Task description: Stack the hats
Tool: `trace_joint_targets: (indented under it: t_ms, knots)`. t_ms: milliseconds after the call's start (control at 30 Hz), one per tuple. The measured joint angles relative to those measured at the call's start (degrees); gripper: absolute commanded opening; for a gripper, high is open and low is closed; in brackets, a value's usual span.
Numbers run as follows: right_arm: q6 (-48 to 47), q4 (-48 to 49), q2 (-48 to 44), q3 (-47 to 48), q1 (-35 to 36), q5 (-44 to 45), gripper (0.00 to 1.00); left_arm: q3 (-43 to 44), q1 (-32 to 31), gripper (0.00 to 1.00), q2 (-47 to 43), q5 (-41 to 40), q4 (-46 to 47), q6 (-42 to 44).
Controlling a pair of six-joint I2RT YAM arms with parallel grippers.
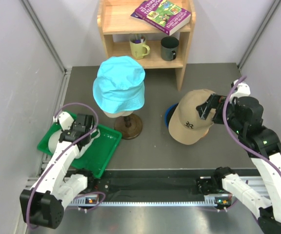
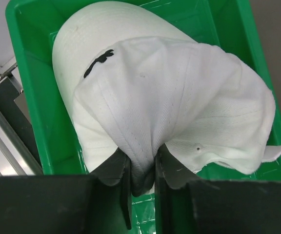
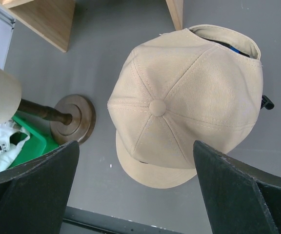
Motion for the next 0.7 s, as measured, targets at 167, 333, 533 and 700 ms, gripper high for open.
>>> trace_joint_targets:
  t_ms: [167,333,533,700]
  knots:
    - [-1.40,0.24,1.11,0.72,0.00,-1.14,1.00,5.99,0.15,0.00,-1.73,3.34,-5.09,-1.44]
    - [-1.88,3.45,2.21,0.66,0.00,-7.08,1.00,14.56,0.22,0.00,-10.47,8.94,-9.75,-4.42]
    - [1.18,11.17,2.93,-1.90,3.78,-13.53,0.99,17.18,0.26,0.00,-19.58,20.02,-15.96,-10.32]
    - [4.09,16.55,4.48,-3.10,14.05,-12.74,0.99,16.63,0.26,0.00,-21.99,31.52,-20.26,-15.02]
